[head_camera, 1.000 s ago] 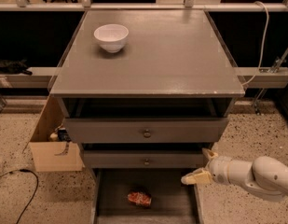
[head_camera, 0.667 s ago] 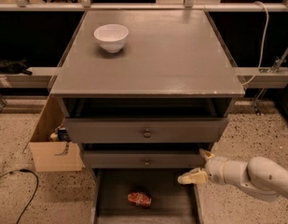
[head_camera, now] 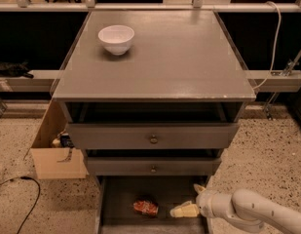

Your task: Pick coke can from bottom drawer and place on counter

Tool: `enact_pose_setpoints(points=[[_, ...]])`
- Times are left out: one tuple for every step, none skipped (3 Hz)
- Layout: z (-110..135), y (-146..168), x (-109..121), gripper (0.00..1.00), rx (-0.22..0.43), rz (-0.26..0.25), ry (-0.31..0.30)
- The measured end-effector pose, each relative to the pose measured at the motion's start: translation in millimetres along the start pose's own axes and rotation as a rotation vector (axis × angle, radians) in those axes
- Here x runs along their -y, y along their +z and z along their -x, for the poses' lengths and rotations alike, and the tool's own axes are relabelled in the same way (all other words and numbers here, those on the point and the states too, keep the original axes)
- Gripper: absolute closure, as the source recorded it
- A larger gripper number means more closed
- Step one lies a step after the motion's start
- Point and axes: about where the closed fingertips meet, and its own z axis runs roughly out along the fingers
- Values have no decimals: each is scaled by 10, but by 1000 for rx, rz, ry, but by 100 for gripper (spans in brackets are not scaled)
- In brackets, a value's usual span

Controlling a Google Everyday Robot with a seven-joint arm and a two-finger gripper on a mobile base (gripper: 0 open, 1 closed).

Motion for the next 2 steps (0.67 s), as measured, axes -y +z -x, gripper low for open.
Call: enact_pose_setpoints(points=[[0,0,0,0,0,0,0],[-126,318,35,0,-12,-2,72]])
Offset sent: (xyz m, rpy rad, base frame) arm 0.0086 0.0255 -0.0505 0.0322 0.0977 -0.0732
